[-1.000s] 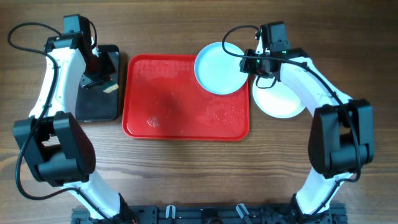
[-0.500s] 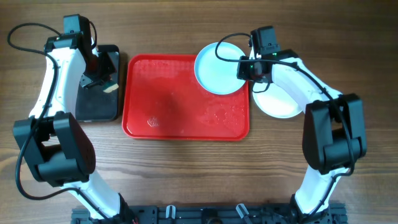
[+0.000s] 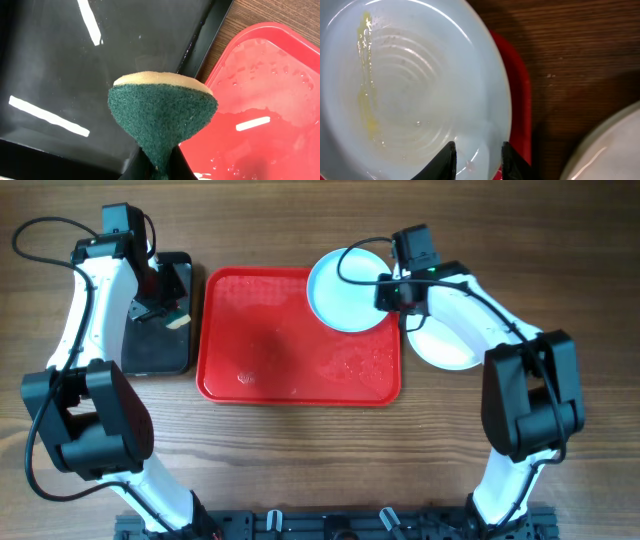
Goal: Clean dirty plates on tray and stack at the side
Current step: 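Move the right gripper to the pale blue plate's rim and grasp it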
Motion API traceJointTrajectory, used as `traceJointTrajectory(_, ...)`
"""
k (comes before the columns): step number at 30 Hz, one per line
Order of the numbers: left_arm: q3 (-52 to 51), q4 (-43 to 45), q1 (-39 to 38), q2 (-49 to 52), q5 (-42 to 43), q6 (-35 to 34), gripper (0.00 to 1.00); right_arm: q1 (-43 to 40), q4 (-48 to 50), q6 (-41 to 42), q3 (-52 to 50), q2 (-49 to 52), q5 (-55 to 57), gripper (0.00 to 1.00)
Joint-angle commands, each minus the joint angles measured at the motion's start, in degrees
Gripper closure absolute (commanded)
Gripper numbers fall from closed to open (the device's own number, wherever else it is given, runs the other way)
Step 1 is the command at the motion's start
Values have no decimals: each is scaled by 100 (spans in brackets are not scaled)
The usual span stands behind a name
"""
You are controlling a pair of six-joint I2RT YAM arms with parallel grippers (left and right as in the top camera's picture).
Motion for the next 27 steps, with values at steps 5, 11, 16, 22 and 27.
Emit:
traceJointTrajectory(5, -31, 13, 15, 63, -72, -114, 96, 170, -131, -302, 138, 140, 111, 70)
traceJointTrajectory(11, -31, 15, 15, 63, -72, -114, 96, 162, -442, -238, 140, 138, 81, 66)
traceJointTrajectory(16, -31, 15, 15, 63, -72, -111, 96, 153, -531, 48, 243, 138, -212, 66)
traceJointTrajectory(22, -31, 15, 15, 63, -74, -114, 96, 170, -1034, 48, 669, 138, -507, 66)
traceJointTrajectory(27, -31, 17, 15, 63, -72, -114, 96, 267, -1335, 197, 577, 155, -603, 67)
